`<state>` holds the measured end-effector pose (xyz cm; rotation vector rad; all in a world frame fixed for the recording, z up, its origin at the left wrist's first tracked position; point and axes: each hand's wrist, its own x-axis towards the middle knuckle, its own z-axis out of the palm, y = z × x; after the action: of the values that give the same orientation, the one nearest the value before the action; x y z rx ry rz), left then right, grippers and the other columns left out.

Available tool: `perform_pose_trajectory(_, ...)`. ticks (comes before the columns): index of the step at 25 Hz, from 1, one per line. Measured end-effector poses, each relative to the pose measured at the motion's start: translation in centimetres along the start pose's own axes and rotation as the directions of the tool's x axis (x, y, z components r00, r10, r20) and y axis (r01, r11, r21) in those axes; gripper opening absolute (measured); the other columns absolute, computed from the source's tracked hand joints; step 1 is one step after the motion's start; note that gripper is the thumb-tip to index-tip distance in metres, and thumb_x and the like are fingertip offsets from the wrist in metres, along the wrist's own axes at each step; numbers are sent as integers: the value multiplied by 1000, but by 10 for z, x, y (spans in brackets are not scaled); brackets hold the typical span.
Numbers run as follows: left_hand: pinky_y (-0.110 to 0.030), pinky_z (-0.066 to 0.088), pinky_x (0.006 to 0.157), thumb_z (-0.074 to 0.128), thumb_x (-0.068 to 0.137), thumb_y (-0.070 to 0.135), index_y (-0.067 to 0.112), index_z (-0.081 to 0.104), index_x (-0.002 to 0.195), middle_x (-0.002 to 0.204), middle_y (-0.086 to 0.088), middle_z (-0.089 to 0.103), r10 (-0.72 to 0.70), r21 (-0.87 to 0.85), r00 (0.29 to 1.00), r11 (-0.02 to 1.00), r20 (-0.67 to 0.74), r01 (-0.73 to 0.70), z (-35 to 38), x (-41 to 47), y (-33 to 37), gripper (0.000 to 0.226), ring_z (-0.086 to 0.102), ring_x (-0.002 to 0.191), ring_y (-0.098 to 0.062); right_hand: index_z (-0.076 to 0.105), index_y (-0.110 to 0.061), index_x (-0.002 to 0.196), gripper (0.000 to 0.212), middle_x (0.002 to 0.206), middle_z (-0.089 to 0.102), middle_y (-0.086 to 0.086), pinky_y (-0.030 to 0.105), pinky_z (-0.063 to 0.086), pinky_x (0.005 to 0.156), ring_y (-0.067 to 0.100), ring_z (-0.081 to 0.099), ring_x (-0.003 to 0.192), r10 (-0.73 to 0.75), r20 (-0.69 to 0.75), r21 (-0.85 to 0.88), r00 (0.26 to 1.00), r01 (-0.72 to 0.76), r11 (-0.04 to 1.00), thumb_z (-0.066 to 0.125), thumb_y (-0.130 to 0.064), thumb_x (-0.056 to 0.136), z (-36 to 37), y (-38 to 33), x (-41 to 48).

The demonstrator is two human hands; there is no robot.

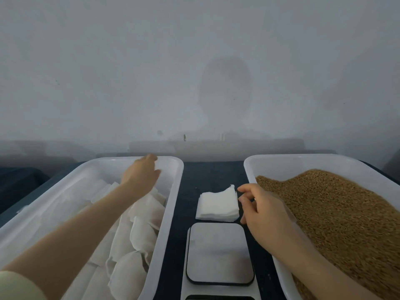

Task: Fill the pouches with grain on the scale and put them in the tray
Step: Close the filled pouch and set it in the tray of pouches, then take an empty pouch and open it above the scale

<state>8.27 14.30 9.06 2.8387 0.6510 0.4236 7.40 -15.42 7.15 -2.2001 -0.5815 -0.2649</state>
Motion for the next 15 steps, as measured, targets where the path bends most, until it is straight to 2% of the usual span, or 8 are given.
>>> perform_pose_trajectory(2,-37,44,93,48,98,28,16,60,120,119,-5,62,230,9,972,973,-56,-230,0,-11,40,28,55,111,-28,53,-27,119,23,73,59,-14,6,40,52,-4,55,66,29,7,13,1000,-29,999,42,-23,99,0,-1,0)
perform_pose_trajectory(4,-34,45,82,44,98,24,11,64,96,100,-5,63,450,91,890,885,78,-456,13,-25,84,24,58,101,-28,53,-27,119,23,74,58,-14,8,40,49,-2,54,64,31,24,10,999,-32,999,42,-23,99,-1,-2,1)
perform_pose_trajectory(5,-34,46,78,45,98,24,8,62,90,95,-7,61,472,134,858,854,204,-502,25,-32,103,24,59,98,-28,53,-26,119,23,75,58,-14,8,39,48,-1,54,65,26,28,9,999,-27,1000,43,-22,99,-1,-2,1)
perform_pose_trajectory(7,-36,48,81,49,98,27,4,61,105,106,-10,61,386,191,813,843,436,-503,53,-40,132,27,60,101,-29,54,-26,117,22,76,60,-11,8,41,51,0,54,67,17,31,8,999,-17,1000,43,-21,99,-1,-1,1)
perform_pose_trajectory(10,-35,44,92,51,98,21,5,49,129,129,-11,53,115,269,755,891,646,-366,74,-40,149,35,55,115,-28,55,-26,117,22,75,62,-7,6,40,58,0,55,68,5,37,10,999,-6,1000,43,-20,99,-2,0,-1)
perform_pose_trajectory(11,-36,42,96,50,98,17,5,45,134,132,-12,50,58,285,738,899,673,-331,74,-38,150,39,52,119,-28,55,-26,117,22,75,62,-7,5,40,58,0,55,68,8,41,8,999,-9,1000,43,-20,99,-2,0,-1)
perform_pose_trajectory(13,-37,43,97,51,97,10,3,47,133,128,-13,53,79,271,738,900,671,-342,73,-38,148,38,54,117,-30,54,-26,118,23,77,62,-9,3,39,60,-1,54,70,15,49,-3,999,-15,1000,43,-21,99,-2,0,0)
perform_pose_trajectory(15,-35,47,88,52,96,7,2,56,123,102,-10,59,165,246,777,891,607,-381,72,-42,144,28,59,98,-28,54,-27,118,23,79,61,-10,1,37,63,-4,52,72,12,47,-30,999,-11,999,43,-21,99,0,0,0)
